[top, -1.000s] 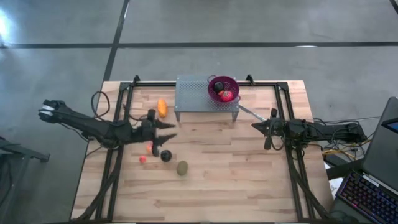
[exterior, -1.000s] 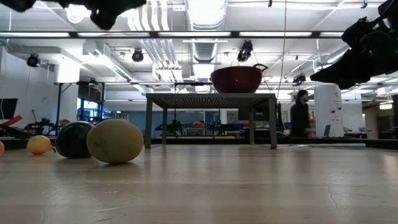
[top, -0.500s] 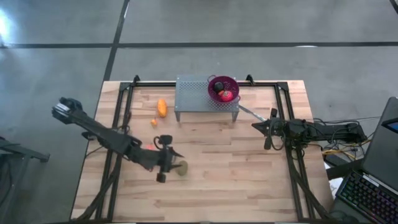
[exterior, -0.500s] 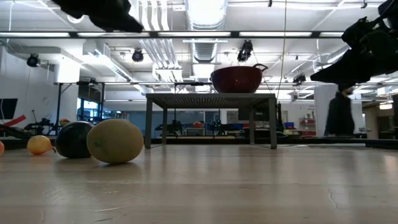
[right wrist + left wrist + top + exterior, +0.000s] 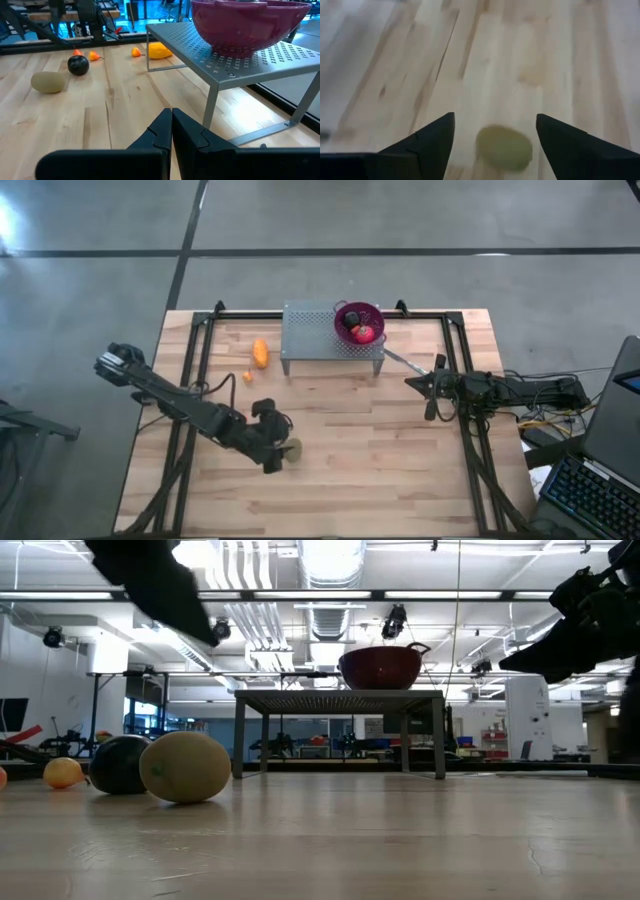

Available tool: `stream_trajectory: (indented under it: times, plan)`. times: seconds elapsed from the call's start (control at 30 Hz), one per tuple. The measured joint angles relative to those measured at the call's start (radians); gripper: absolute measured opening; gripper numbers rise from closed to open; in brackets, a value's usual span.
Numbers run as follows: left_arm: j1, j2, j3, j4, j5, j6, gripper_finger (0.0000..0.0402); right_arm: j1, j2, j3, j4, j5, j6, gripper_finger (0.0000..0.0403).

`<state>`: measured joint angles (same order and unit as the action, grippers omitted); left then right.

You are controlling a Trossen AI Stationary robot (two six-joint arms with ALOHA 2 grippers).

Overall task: Pick & Place Fruit
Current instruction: Put the pear into the purple strainer bowl on the shelf

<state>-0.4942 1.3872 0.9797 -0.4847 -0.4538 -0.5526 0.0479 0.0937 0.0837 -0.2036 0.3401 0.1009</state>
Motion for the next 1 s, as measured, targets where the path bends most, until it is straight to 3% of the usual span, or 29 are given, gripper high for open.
stream_trajectory:
  times: [0.47,0.7,0.9,1.0]
  plan:
    - [0.015,-0.063,-0.002,-0.780,-0.012,-0.697,0.0287,0.000,0.000,0.000,0.000,0.000,0.000,0.0008]
    - [0.015,-0.068,-0.015,-0.826,0.070,-0.753,0.0286,0.000,0.000,0.000,0.000,0.000,0.001,0.0008]
    - [0.009,-0.068,-0.067,-0.828,0.285,-0.756,0.0286,0.000,0.000,0.000,0.000,0.000,-0.002,0.0008]
    - [-0.001,-0.068,-0.093,-0.825,0.338,-0.763,0.0287,0.000,0.000,0.000,0.000,0.000,0.000,0.0008]
